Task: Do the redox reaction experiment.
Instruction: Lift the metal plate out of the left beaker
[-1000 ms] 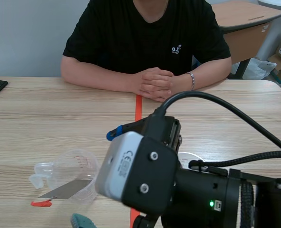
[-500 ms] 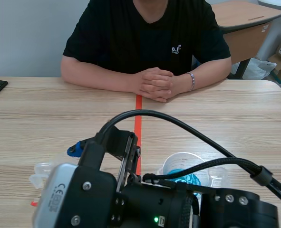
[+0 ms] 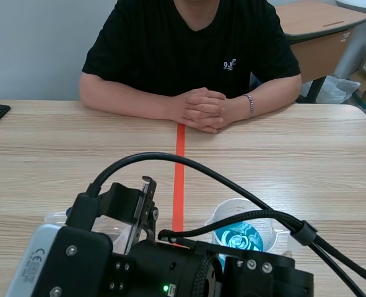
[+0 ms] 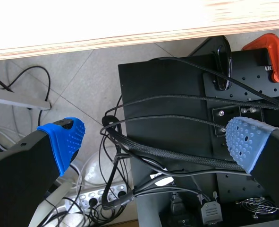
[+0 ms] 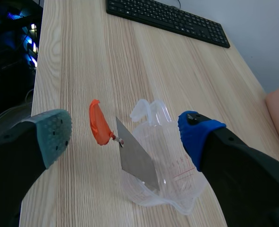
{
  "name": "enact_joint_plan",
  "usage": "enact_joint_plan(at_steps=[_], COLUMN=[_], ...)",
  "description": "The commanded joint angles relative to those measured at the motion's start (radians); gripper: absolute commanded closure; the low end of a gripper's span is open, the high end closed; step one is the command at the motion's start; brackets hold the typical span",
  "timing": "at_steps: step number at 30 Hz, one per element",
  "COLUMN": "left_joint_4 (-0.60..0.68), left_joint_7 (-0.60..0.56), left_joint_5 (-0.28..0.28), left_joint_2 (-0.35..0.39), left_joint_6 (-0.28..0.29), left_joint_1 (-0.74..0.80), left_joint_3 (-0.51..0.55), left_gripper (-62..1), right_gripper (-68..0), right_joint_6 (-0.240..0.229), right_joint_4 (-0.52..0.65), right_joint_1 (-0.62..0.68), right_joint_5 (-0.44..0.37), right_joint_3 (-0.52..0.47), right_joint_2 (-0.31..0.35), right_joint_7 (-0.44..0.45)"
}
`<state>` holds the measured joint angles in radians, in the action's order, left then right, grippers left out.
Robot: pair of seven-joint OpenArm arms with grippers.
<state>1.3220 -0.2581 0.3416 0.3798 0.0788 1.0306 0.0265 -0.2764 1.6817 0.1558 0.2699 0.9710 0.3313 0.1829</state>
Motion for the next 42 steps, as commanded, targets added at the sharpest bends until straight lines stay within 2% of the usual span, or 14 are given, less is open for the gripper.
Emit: enact_joint_plan(at_steps=[1,10,15,18,28,35,39,42], left_joint_4=[0.019,0.019,0.019,0.019,0.019,0.019,0.019,0.019], left_joint_7=[-0.007,-0.006,-0.006,-0.007,-0.007,-0.002,0.016,0.016], left_joint_5=[0.002,0.002,0.002,0.002,0.002,0.002,0.002,0.002], left_joint_2=[0.000,0.000,0.000,0.000,0.000,0.000,0.000,0.000], left_joint_6=[0.002,0.002,0.002,0.002,0.002,0.002,0.002,0.002], left_joint_1=[0.005,0.005,0.005,0.005,0.005,0.005,0.005,0.005], left_joint_3=[0.006,0.006,0.006,0.006,0.006,0.006,0.006,0.006], left_gripper=[-62.3,-62.3,-62.3,-62.3,-62.3,-62.3,-62.3,-62.3], right_gripper=[-39.8,-16.8,-9.6,-2.4,-1.5,-1.5,-1.5,-1.5], right_joint_6=[0.003,-0.001,-0.001,-0.001,0.000,0.000,-0.006,-0.030], right_joint_4=[0.010,0.010,0.010,0.010,0.027,0.117,0.180,0.233], right_joint_1=[-0.009,-0.009,-0.009,-0.009,-0.008,-0.005,0.000,0.000], right_joint_5=[-0.006,-0.006,-0.006,-0.006,-0.006,-0.007,-0.008,-0.009], right_joint_3=[-0.001,-0.001,-0.001,-0.001,-0.031,-0.091,-0.114,-0.121], right_joint_2=[-0.011,-0.021,-0.021,-0.021,-0.021,-0.021,-0.021,-0.021], right_joint_7=[0.014,0.003,-0.002,-0.001,-0.002,-0.013,-0.054,-0.098])
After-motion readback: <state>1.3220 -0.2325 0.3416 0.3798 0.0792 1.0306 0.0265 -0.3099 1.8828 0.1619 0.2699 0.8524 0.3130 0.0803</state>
